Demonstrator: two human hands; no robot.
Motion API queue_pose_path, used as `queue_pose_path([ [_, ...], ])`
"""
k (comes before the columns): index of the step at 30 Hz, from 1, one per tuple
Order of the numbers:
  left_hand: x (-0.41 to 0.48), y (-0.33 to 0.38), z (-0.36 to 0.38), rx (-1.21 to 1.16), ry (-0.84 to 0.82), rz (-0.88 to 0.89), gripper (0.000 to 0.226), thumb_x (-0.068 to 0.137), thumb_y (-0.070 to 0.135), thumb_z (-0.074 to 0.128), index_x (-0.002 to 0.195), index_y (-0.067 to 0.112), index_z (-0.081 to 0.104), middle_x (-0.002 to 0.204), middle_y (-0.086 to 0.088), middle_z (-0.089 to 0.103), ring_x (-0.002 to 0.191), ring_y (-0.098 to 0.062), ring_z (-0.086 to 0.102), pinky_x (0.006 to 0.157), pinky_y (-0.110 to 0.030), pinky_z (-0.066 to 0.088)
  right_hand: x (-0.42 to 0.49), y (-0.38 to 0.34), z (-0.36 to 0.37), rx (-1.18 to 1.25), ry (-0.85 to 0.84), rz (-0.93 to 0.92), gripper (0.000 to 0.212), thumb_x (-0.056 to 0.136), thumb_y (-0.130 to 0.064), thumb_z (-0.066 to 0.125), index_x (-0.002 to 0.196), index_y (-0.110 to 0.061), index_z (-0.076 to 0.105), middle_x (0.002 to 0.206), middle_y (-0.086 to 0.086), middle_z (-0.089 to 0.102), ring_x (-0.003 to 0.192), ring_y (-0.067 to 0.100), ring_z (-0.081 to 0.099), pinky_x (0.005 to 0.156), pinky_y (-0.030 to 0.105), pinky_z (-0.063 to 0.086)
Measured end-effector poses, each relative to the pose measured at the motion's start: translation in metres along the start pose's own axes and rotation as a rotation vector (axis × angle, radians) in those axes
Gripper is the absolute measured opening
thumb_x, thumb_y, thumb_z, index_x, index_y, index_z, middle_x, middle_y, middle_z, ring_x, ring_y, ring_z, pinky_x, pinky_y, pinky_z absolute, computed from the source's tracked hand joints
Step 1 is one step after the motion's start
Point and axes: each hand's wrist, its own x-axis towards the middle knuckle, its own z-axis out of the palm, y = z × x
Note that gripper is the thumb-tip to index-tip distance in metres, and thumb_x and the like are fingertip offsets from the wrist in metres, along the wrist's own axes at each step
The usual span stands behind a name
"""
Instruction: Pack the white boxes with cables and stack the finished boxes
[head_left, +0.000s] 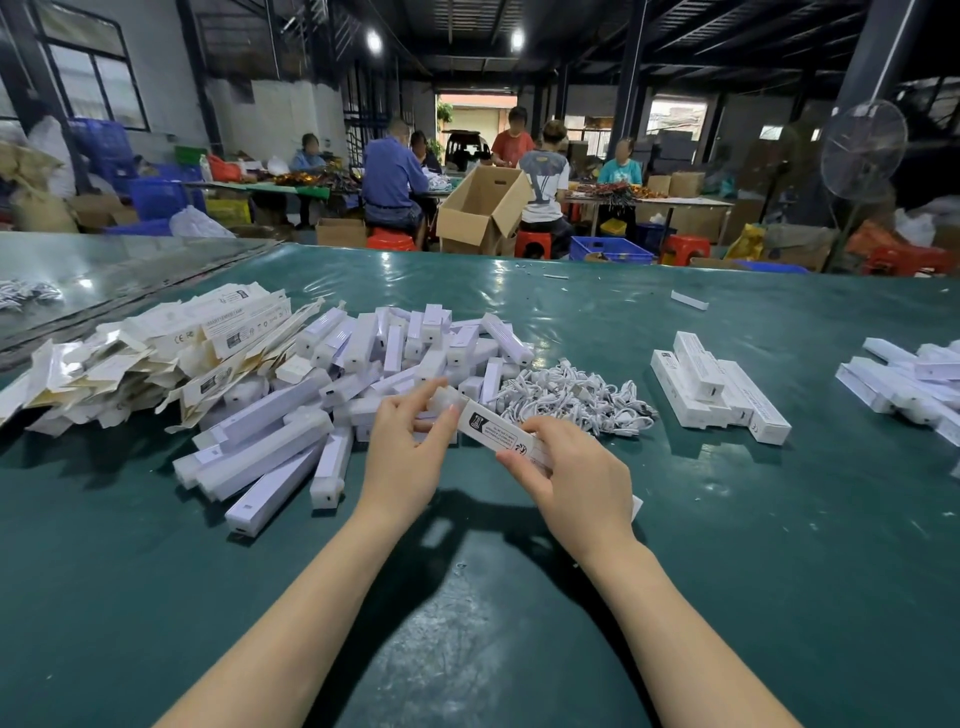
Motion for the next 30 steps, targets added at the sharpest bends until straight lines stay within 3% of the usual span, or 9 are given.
queue_pose_path([
  [3, -0.003, 0.003, 0.003, -0.045, 0.034, 0.005, 0.036, 0.089, 0.023, 0.058, 0.121, 0.034, 0.047, 0.101, 0.011, 0.044, 0.083, 0.009, 0.052, 0.074, -0.002, 0.039, 0.0, -0.003, 0.0, 0.012, 0.057, -0.01, 0.034, 0.083, -0.046, 0.061, 0.099, -0.015, 0.064, 0.094, -0.002, 0.068, 0.085, 0.023, 0.062, 0.062, 0.03, 0.039],
  [9, -0.004, 0.008, 0.001, -0.1, 0.07, 0.014, 0.018, 0.087, 0.018, 0.061, 0.083, 0.032, 0.05, 0.094, 0.007, 0.055, 0.075, 0.004, 0.054, 0.069, -0.008, 0.043, -0.001, -0.006, 0.001, -0.001, 0.095, -0.017, 0.029, 0.082, -0.041, 0.064, 0.094, -0.014, 0.064, 0.088, -0.003, 0.068, 0.077, 0.023, 0.062, 0.055, 0.026, 0.032],
  [11, -0.004, 0.009, 0.003, -0.107, 0.0, -0.039, 0.019, 0.091, 0.015, 0.055, 0.08, 0.03, 0.055, 0.1, 0.0, 0.052, 0.083, -0.005, 0.054, 0.085, -0.025, 0.047, -0.001, -0.006, 0.0, -0.002, 0.105, -0.008, 0.028, 0.083, -0.041, 0.064, 0.094, -0.015, 0.064, 0.088, -0.004, 0.068, 0.077, 0.022, 0.062, 0.055, 0.025, 0.03],
  [13, -0.004, 0.011, 0.005, -0.152, -0.03, -0.115, 0.021, 0.092, 0.013, 0.052, 0.078, 0.028, 0.058, 0.103, -0.004, 0.05, 0.082, -0.006, 0.053, 0.089, -0.038, 0.049, -0.001, -0.005, -0.001, 0.002, 0.091, 0.01, 0.028, 0.084, -0.042, 0.063, 0.097, -0.017, 0.064, 0.09, -0.005, 0.067, 0.079, 0.021, 0.061, 0.056, 0.025, 0.029],
  [19, -0.011, 0.013, 0.01, -0.422, -0.193, -0.215, 0.024, 0.089, 0.005, 0.055, 0.092, 0.024, 0.041, 0.085, -0.004, 0.06, 0.068, -0.005, 0.064, 0.062, -0.022, 0.055, 0.004, -0.016, -0.001, 0.195, -0.027, 0.064, 0.023, 0.087, -0.039, 0.058, 0.098, -0.02, 0.064, 0.084, -0.009, 0.062, 0.073, 0.014, 0.054, 0.062, 0.028, 0.035],
  [22, -0.007, 0.014, 0.006, -0.448, -0.086, -0.238, 0.026, 0.09, 0.003, 0.052, 0.096, 0.024, 0.038, 0.083, -0.004, 0.058, 0.068, -0.008, 0.064, 0.055, -0.022, 0.054, 0.013, -0.009, -0.003, 0.399, -0.044, 0.176, 0.014, 0.09, -0.017, 0.054, 0.09, -0.017, 0.067, 0.08, -0.007, 0.063, 0.074, 0.012, 0.055, 0.066, 0.025, 0.036],
  [25, 0.006, 0.014, -0.013, -0.374, -0.078, -0.299, 0.024, 0.09, 0.009, 0.054, 0.104, 0.018, 0.037, 0.087, -0.007, 0.061, 0.068, -0.015, 0.064, 0.051, -0.024, 0.055, 0.015, 0.015, -0.007, 0.274, 0.028, 0.327, 0.031, 0.087, 0.004, 0.043, 0.103, -0.01, 0.066, 0.103, 0.004, 0.068, 0.094, 0.02, 0.058, 0.074, 0.024, 0.037],
  [28, 0.01, 0.012, -0.027, -0.251, -0.347, -0.47, 0.019, 0.09, 0.014, 0.055, 0.104, 0.016, 0.043, 0.088, -0.013, 0.064, 0.063, -0.018, 0.062, 0.046, -0.022, 0.049, 0.012, 0.036, -0.003, 0.021, -0.132, 0.347, 0.055, 0.077, 0.015, 0.035, 0.123, -0.009, 0.055, 0.127, 0.007, 0.057, 0.114, 0.028, 0.048, 0.085, 0.031, 0.037],
  [30, 0.007, 0.01, -0.028, -0.187, -0.503, -0.557, 0.022, 0.091, 0.016, 0.055, 0.106, 0.016, 0.041, 0.088, -0.016, 0.067, 0.073, -0.025, 0.054, 0.048, -0.022, 0.042, 0.011, 0.041, 0.001, -0.064, -0.194, 0.301, 0.053, 0.076, 0.015, 0.036, 0.12, -0.007, 0.057, 0.126, 0.006, 0.055, 0.112, 0.029, 0.047, 0.084, 0.031, 0.036],
])
